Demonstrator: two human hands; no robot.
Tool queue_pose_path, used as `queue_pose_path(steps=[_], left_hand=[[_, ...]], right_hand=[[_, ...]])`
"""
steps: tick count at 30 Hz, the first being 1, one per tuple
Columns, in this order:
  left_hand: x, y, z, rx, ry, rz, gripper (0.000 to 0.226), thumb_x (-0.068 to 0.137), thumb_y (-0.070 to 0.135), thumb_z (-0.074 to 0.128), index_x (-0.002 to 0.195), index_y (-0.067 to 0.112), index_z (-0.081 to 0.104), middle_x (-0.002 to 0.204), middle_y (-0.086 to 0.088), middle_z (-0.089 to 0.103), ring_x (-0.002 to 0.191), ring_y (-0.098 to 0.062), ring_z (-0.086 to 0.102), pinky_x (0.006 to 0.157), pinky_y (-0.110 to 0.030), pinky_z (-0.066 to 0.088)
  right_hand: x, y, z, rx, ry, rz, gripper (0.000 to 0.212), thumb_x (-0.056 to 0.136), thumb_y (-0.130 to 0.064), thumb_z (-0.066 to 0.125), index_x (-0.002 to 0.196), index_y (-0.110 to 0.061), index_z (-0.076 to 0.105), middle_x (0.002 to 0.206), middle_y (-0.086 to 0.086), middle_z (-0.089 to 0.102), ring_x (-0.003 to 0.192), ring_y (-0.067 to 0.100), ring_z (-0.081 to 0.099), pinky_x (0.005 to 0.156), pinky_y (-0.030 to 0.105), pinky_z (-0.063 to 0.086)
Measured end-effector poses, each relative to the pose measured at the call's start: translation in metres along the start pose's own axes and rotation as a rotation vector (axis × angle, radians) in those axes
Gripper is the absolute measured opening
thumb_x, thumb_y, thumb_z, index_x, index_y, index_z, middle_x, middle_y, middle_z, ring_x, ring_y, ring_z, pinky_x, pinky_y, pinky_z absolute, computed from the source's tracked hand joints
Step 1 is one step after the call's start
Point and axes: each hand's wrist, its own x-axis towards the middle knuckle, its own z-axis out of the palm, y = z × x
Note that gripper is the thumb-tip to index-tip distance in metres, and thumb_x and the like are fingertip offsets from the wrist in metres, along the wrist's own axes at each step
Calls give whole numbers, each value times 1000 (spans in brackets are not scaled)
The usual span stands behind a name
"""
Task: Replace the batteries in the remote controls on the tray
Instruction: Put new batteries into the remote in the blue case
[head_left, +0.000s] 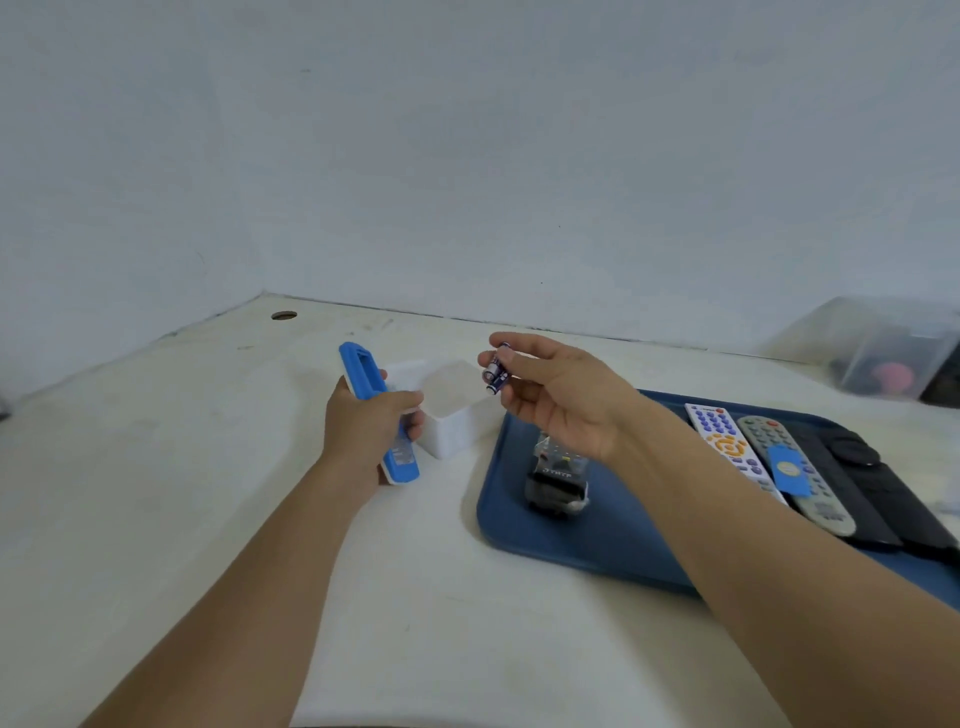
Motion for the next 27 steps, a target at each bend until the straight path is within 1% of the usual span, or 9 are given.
queue_pose_path(steps=[3,7,9,11,15,17,20,24,27], left_hand=[[-9,8,-6,-54,103,-46,35,83,11,81,106,16,54,86,-7,64,62,-21,63,58,-31,52],[-25,28,-1,-31,196,81,27,89,22,76,106,19,56,89,-3,61,54,-16,58,51,-29,48],[-38,38,20,-45,88,115,19,92,23,72,105,17,59,92,-6,63,49,-14,55,47,-28,47],[-55,45,56,-47,-112,88,18,95,28,68,102,15,58,89,-8,63,47,-15,53,45,-27,46],[-80,40,136,-79,-457,-115,39,98,48,57,104,10,59,85,-13,59,43,-18,49,40,-25,44],[-83,32,167,-81,-515,-162,38,98,46,58,105,8,60,76,-11,58,41,-17,48,39,-23,43],[-87,20,197,-52,-603,-166,22,95,30,65,97,8,60,61,-6,56,43,-16,50,39,-23,43],[-90,-1,204,-16,-693,-132,14,89,13,71,96,8,60,65,-5,55,48,-14,50,41,-22,43],[-89,-11,200,5,-714,-149,18,90,19,72,94,8,59,71,-3,59,52,-14,52,43,-23,45]], right_hand=[[-12,-5,-13,113,12,33,20,99,-2,55,116,-7,64,95,7,74,78,16,67,76,29,56],[-29,-15,-38,288,10,6,22,100,3,49,118,-2,60,92,11,72,75,18,68,79,34,61],[-36,-20,-49,340,-2,11,21,100,3,49,118,-2,59,92,13,73,73,18,67,70,31,62],[-43,-25,-63,339,-15,8,20,100,2,48,118,-3,56,93,13,73,71,16,66,60,23,58],[-54,-31,-94,216,17,-40,20,101,-1,46,118,-2,57,99,11,73,70,11,60,50,13,45],[-59,-35,-113,189,17,-60,23,102,-2,44,120,0,58,103,10,70,72,9,56,49,12,43],[-65,-42,-138,107,9,-89,25,103,-2,42,120,1,60,89,6,67,70,9,53,49,12,39],[-67,-50,-154,-194,93,-144,19,101,-7,53,112,-3,68,83,10,69,67,14,51,64,23,38],[-69,-53,-155,-368,161,-176,14,99,-10,59,107,-1,67,82,11,72,58,11,48,59,24,35]])
